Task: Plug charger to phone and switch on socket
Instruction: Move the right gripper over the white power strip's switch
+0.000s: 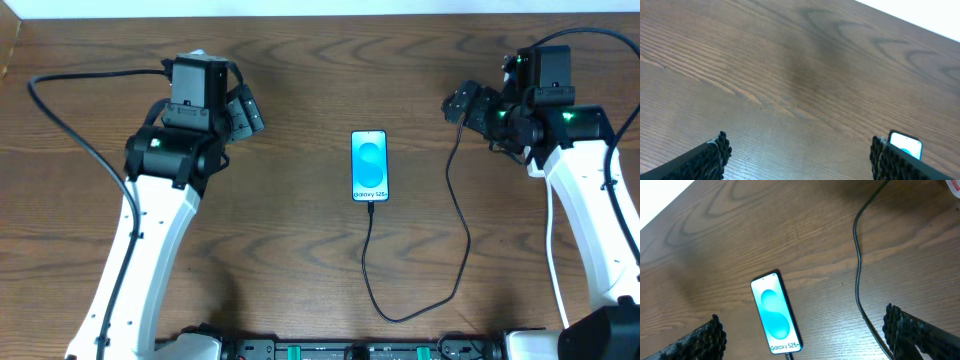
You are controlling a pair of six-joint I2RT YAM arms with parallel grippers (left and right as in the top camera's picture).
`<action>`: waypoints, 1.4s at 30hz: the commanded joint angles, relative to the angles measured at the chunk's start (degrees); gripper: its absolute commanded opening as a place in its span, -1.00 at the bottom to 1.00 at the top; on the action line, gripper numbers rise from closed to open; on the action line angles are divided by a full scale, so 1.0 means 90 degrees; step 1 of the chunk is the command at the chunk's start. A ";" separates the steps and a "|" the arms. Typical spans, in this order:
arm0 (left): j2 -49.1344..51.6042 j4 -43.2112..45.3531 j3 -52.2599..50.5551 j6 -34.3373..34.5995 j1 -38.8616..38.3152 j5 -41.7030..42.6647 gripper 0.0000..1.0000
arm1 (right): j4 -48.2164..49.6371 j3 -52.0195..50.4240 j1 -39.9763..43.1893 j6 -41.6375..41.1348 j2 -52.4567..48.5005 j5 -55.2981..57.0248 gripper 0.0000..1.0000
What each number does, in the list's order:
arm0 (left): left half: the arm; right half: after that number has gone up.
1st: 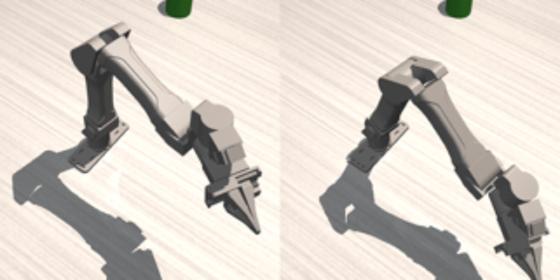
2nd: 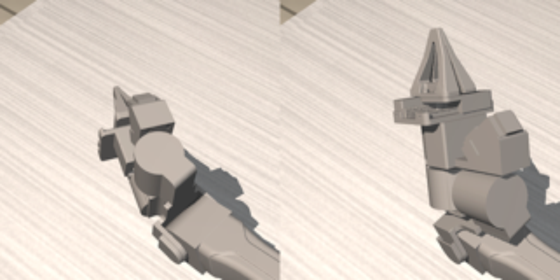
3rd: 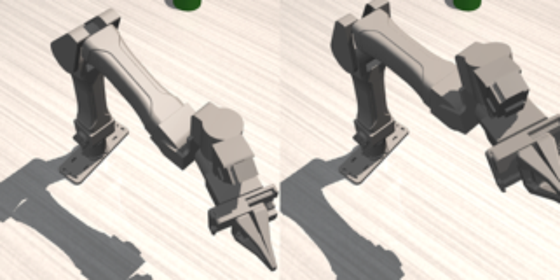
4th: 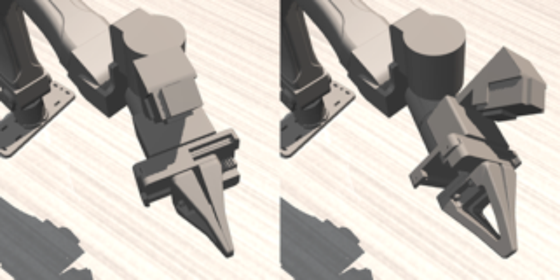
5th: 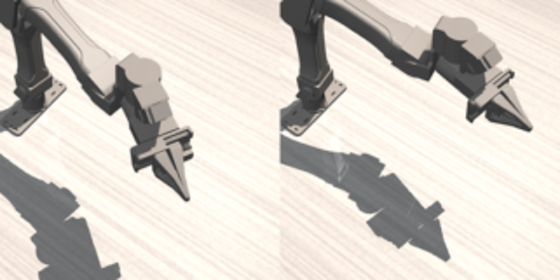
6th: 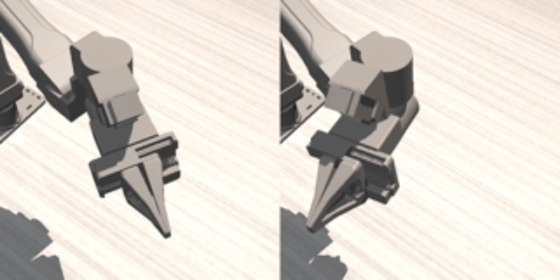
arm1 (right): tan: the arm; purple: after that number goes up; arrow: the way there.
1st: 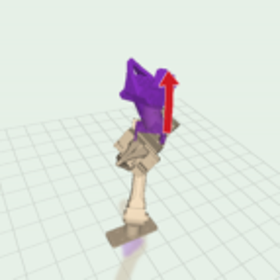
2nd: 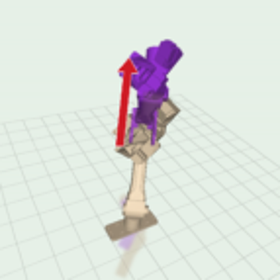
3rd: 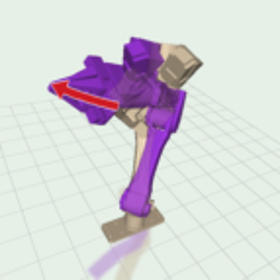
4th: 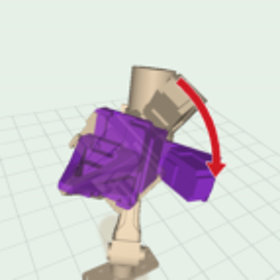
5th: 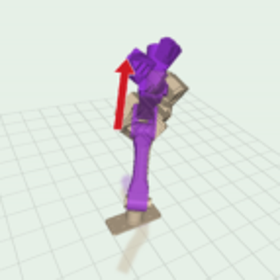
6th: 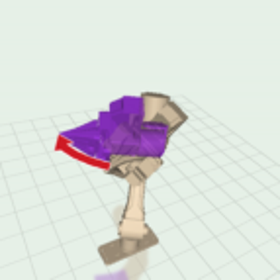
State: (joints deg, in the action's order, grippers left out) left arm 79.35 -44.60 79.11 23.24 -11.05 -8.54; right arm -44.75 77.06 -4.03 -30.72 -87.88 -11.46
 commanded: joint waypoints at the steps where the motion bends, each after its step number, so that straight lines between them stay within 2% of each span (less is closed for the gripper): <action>1: -0.0053 -0.0019 0.0073 -0.0080 -0.0005 -0.0129 0.82 | 0.0049 0.0007 0.0022 0.0090 0.0061 0.0121 0.99; 5: -0.0041 -0.0019 0.0070 -0.0080 -0.0005 -0.0129 0.82 | 0.0172 0.0007 0.0022 0.0260 0.0061 0.0498 0.98; 8: -0.0041 -0.0019 0.0070 -0.0080 -0.0005 -0.0129 0.82 | 0.0267 0.0019 0.0036 0.1256 0.0061 0.0080 0.99; 11: -0.0041 -0.0019 0.0070 -0.0080 -0.0005 -0.0129 0.83 | 0.0090 0.0102 0.0168 0.1484 0.0061 -0.0165 0.99; 24: -0.0041 -0.0019 0.0070 -0.0080 -0.0005 -0.0129 0.83 | -0.2397 0.1736 0.2023 0.2832 -0.0267 -0.0597 0.99; 27: -0.0041 -0.0019 0.0070 -0.0080 -0.0005 -0.0129 0.83 | -0.2931 0.2268 0.2341 0.3262 -0.0729 -0.0828 0.99; 33: -0.0041 -0.0019 0.0070 -0.0080 -0.0005 -0.0129 0.83 | -0.3818 0.3803 0.2545 0.4228 -0.2353 -0.0906 0.99; 36: -0.0041 -0.0019 0.0070 -0.0080 -0.0005 -0.0129 0.83 | -0.3606 0.4158 0.2545 0.4401 -0.2999 -0.0872 0.99; 42: -0.0041 -0.0019 0.0070 -0.0080 -0.0005 -0.0129 0.83 | -0.2664 0.4170 0.2538 0.4398 -0.3832 -0.0714 0.99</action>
State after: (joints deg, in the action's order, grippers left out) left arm 79.05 -44.73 79.11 23.24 -11.05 -8.97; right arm -70.76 113.21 18.48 6.83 -120.14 -18.15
